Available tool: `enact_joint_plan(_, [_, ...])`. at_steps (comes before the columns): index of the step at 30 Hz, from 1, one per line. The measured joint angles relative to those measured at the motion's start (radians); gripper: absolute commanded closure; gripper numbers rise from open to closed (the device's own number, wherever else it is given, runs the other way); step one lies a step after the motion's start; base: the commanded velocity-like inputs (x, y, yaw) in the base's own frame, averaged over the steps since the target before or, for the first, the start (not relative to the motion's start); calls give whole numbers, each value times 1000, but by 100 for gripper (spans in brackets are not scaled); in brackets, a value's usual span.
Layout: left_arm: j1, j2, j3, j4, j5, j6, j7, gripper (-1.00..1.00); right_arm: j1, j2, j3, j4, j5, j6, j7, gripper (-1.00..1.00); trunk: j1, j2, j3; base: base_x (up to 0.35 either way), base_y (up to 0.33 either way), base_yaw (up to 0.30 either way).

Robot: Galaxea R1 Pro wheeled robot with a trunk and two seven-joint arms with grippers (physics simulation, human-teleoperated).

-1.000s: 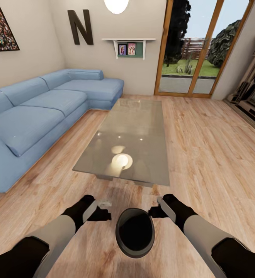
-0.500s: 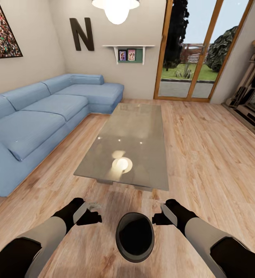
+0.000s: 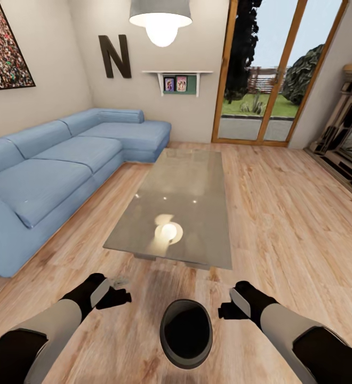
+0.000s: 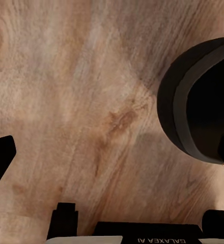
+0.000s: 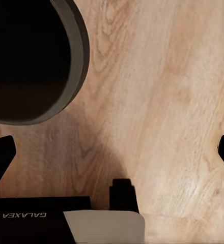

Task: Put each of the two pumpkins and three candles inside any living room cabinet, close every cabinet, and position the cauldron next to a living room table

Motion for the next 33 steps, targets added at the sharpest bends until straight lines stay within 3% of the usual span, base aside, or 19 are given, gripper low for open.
enact_joint_plan(9, [2, 18, 16, 2, 0, -8, 0, -100, 38, -33, 3, 11, 0, -8, 0, -100, -35, 63, 42, 0, 0, 0])
enact_joint_plan(17, [35, 38, 18, 133, 5, -148, -1, -100, 82, -64, 5, 12, 0, -26, 0, -100, -65, 119, 80, 0, 0, 0])
enact_joint_plan(18, [38, 40, 17, 194, 11, -193, -6, -100, 102, -69, 13, 12, 1, -49, 0, -100, -69, 126, 84, 0, 0, 0])
enact_joint_plan(22, [43, 41, 18, 256, 21, -251, -30, -100, 126, -72, 37, 12, 1, -68, 0, -100, -84, 154, 103, 0, 0, 0])
enact_joint_plan(27, [105, 59, 18, 291, 28, -303, -73, -100, 174, -74, 99, 29, -1, -87, 0, -100, -103, 189, 127, 0, 0, 0])
enact_joint_plan(31, [158, 64, 19, 294, 29, -332, -77, -100, 191, -74, 107, 87, 0, -160, 4, -100, -119, 217, 146, 0, 0, 0])
enact_joint_plan(33, [195, 70, 18, 295, 33, -369, -77, -100, 195, -74, 114, 144, 1, -220, 38, -100, -127, 231, 155, 0, 0, 0])
